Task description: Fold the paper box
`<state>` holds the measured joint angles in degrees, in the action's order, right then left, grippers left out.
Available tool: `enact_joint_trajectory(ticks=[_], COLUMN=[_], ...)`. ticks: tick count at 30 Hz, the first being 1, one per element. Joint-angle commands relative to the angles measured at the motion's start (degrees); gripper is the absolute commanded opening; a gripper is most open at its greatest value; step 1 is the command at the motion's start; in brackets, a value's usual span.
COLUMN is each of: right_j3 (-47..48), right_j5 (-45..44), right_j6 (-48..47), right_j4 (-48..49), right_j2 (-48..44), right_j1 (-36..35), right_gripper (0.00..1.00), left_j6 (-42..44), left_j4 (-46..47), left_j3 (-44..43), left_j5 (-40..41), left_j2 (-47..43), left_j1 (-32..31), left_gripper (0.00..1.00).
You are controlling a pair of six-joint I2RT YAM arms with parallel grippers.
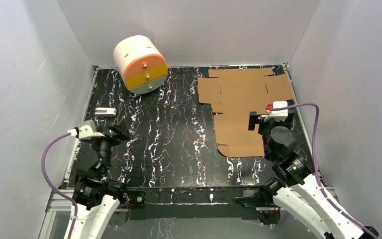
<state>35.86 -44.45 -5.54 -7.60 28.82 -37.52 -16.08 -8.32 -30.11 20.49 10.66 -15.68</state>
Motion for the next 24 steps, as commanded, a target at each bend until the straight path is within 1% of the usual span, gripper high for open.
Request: enact_joint_trajectory(ticks=[1, 8, 11, 14, 16, 18, 21, 24], right_j3=[4.16, 11.07, 14.95, 19.58, 22.29, 24.43, 26.41, 27.64], right_j5=[0.5, 1.37, 1.75, 3.26, 4.16, 4.79, 6.73, 7.93], right_j6=[1.52, 1.25, 0.76, 0.86, 1.06, 1.96, 3.61, 5.04], right_j4=[-0.67, -6.39, -10.09, -15.19, -18.3, -20.43, -22.64, -24.34], right_j2=[2.81, 7.38, 9.71, 12.24, 14.09, 16.1, 20.22, 25.71], right_j1=[0.03, 0.05, -0.01, 0.06, 0.0, 0.06, 0.01, 0.07], right_gripper=[0.99, 0.99, 0.99, 0.99, 0.99, 0.99, 0.99, 0.99], left_j6=[-0.11, 0.09, 0.64, -1.96, -2.74, -1.57, 1.31, 2.17], left_j4=[-0.8, -3.05, -3.2, -3.37, -4.2, -5.04, -5.4, -5.13], left_j3=[-1.61, -2.85, -3.11, -3.07, -3.36, -4.0, -4.28, -3.42], left_j5=[-1.24, -2.71, -5.78, -6.2, -8.57, -11.85, -16.76, -19.23], left_j2=[-0.39, 3.23, 5.11, 7.57, 9.23, 10.58, 11.05, 10.88], left_j1=[0.39, 0.39, 0.39, 0.39, 0.43, 0.39, 0.41, 0.44], left_gripper=[0.98, 0.98, 0.98, 0.98, 0.98, 0.98, 0.98, 0.98])
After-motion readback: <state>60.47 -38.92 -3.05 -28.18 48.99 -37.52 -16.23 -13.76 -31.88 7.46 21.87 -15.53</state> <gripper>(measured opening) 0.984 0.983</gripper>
